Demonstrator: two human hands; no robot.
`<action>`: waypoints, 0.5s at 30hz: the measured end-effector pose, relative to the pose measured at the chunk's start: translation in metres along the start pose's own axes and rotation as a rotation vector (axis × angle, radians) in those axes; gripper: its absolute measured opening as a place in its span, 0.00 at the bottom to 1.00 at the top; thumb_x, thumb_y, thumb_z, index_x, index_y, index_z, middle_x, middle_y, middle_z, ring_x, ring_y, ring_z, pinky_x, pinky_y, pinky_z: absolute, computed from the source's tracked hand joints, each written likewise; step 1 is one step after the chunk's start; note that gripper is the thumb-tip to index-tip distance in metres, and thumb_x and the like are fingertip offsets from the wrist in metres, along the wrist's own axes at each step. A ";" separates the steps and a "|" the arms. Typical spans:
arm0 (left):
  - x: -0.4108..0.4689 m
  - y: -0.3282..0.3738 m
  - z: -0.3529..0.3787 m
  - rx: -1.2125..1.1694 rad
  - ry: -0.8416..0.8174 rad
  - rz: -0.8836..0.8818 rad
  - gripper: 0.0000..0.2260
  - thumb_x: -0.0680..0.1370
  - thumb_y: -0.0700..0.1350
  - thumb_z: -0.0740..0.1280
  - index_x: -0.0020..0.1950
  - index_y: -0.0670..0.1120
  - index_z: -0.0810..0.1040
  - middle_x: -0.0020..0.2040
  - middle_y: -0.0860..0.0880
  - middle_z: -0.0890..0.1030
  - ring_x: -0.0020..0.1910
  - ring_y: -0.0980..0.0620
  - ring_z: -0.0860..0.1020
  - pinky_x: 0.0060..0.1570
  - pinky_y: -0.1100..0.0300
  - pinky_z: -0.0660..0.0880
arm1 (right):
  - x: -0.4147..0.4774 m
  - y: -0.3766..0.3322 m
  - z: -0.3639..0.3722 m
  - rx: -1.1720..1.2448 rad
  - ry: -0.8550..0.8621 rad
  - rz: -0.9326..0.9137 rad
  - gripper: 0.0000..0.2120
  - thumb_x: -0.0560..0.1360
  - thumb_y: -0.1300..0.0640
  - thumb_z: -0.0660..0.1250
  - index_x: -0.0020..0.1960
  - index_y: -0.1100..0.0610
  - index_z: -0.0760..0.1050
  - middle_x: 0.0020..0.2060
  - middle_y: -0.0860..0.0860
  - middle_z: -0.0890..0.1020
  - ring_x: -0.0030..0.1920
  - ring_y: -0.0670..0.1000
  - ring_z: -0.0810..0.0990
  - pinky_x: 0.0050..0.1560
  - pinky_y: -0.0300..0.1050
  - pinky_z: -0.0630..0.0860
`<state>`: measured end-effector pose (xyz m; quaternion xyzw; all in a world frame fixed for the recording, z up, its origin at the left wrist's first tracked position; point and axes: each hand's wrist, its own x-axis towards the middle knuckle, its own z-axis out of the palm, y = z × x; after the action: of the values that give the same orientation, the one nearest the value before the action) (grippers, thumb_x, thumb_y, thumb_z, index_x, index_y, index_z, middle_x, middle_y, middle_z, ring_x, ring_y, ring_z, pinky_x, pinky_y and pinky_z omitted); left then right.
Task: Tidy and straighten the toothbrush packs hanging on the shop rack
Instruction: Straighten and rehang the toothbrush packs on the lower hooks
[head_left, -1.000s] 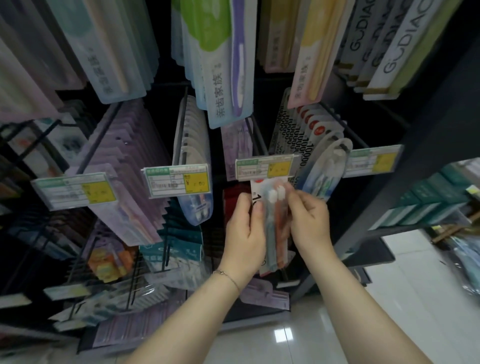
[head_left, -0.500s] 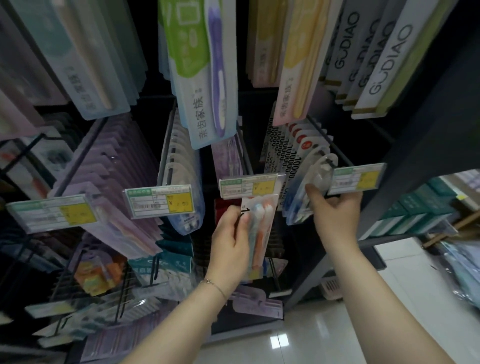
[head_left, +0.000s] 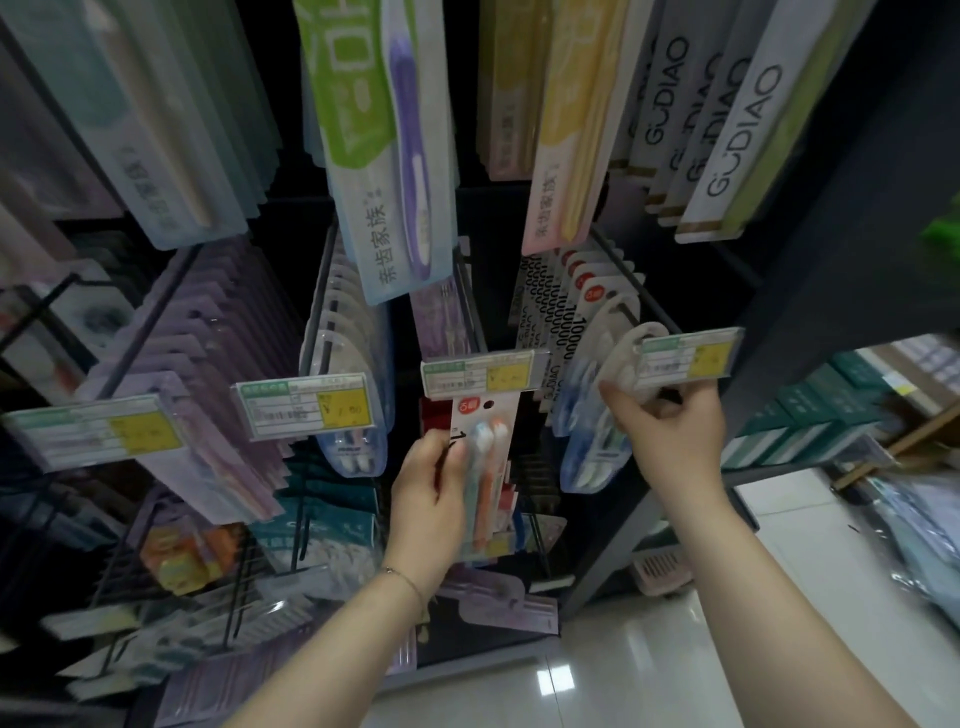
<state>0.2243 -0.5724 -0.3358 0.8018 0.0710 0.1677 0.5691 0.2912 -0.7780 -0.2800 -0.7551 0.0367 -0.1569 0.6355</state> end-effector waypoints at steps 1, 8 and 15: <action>0.001 -0.002 0.001 0.015 0.008 -0.003 0.14 0.83 0.48 0.60 0.37 0.58 0.69 0.36 0.55 0.72 0.35 0.58 0.71 0.37 0.62 0.66 | -0.003 -0.002 -0.002 0.000 0.011 -0.011 0.26 0.69 0.57 0.78 0.63 0.49 0.72 0.54 0.39 0.81 0.53 0.40 0.82 0.57 0.44 0.79; 0.006 0.004 0.001 -0.019 0.066 -0.043 0.14 0.83 0.45 0.60 0.38 0.54 0.70 0.36 0.54 0.73 0.35 0.59 0.71 0.38 0.61 0.68 | -0.019 -0.009 -0.016 -0.022 -0.015 -0.103 0.24 0.69 0.61 0.78 0.59 0.48 0.71 0.49 0.37 0.80 0.48 0.35 0.80 0.46 0.30 0.77; 0.003 0.020 -0.012 -0.095 0.069 0.041 0.11 0.84 0.45 0.59 0.44 0.54 0.75 0.38 0.62 0.78 0.39 0.63 0.75 0.41 0.68 0.71 | -0.035 0.000 -0.018 -0.021 -0.034 -0.081 0.21 0.69 0.61 0.78 0.54 0.53 0.70 0.43 0.42 0.79 0.37 0.37 0.80 0.37 0.32 0.76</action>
<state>0.2215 -0.5671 -0.3132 0.7689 0.0660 0.2102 0.6002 0.2526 -0.7859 -0.2839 -0.7652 -0.0030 -0.1691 0.6211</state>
